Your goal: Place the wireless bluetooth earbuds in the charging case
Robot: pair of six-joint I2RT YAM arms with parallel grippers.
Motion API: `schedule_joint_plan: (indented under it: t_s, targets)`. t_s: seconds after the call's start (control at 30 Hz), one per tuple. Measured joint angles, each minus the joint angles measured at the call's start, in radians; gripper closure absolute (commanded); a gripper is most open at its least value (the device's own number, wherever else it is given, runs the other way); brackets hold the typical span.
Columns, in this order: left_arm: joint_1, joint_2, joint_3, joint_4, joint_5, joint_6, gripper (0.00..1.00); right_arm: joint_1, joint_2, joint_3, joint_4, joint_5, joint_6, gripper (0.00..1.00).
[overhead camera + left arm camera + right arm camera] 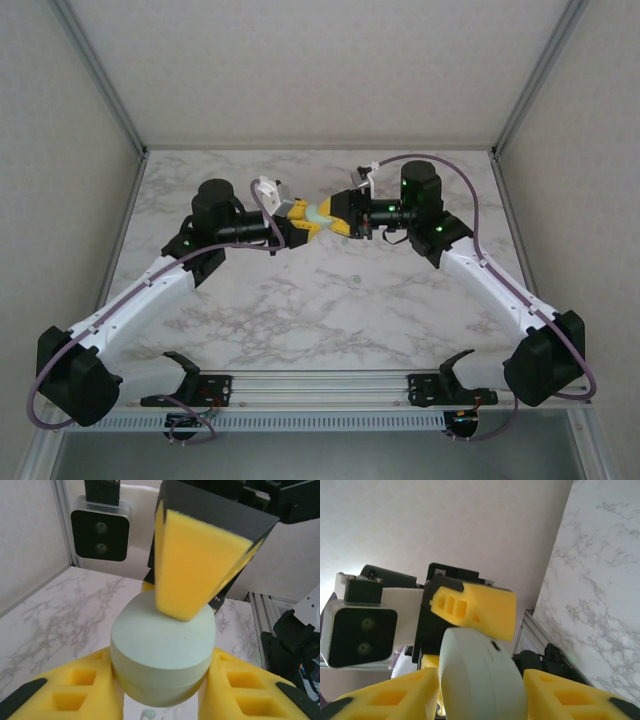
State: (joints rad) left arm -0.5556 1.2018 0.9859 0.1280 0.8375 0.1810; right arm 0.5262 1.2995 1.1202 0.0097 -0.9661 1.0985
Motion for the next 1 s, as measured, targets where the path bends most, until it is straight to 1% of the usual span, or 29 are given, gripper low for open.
schedule_joint_plan:
  t_s: [0.1,0.2,0.3,0.37,0.43,0.53,0.67,0.8,1.0]
  targets:
    - [0.0,0.0,0.006,-0.01,-0.001,0.008,0.78,0.0,-0.007,0.0,-0.019,-0.004,-0.015,0.52]
    - [0.0,0.0,0.006,-0.018,-0.001,0.011,0.78,0.0,-0.007,0.0,-0.025,-0.007,-0.016,0.57]
    - [0.0,0.0,0.006,-0.021,-0.001,0.016,0.74,-0.001,-0.01,0.0,-0.025,-0.007,-0.017,0.72]
    - [0.001,0.0,0.006,-0.021,-0.002,0.023,0.7,-0.003,-0.011,-0.002,-0.015,-0.007,-0.005,0.79]
    - [0.001,-0.001,0.006,-0.02,-0.005,0.026,0.63,-0.004,-0.012,-0.014,0.015,-0.008,0.018,0.83]
    - [0.001,0.0,0.005,-0.009,-0.01,0.018,0.54,-0.005,-0.012,-0.042,0.09,-0.01,0.076,0.85]
    - [0.001,0.0,-0.001,0.036,-0.012,-0.002,0.51,-0.005,-0.01,-0.1,0.273,-0.016,0.211,0.86]
    - [0.001,0.001,-0.007,0.085,-0.008,-0.013,0.51,-0.005,-0.003,-0.116,0.398,-0.023,0.306,0.86]
    - [0.001,0.003,-0.008,0.131,0.0,-0.039,0.51,-0.005,-0.003,-0.122,0.481,-0.023,0.362,0.86]
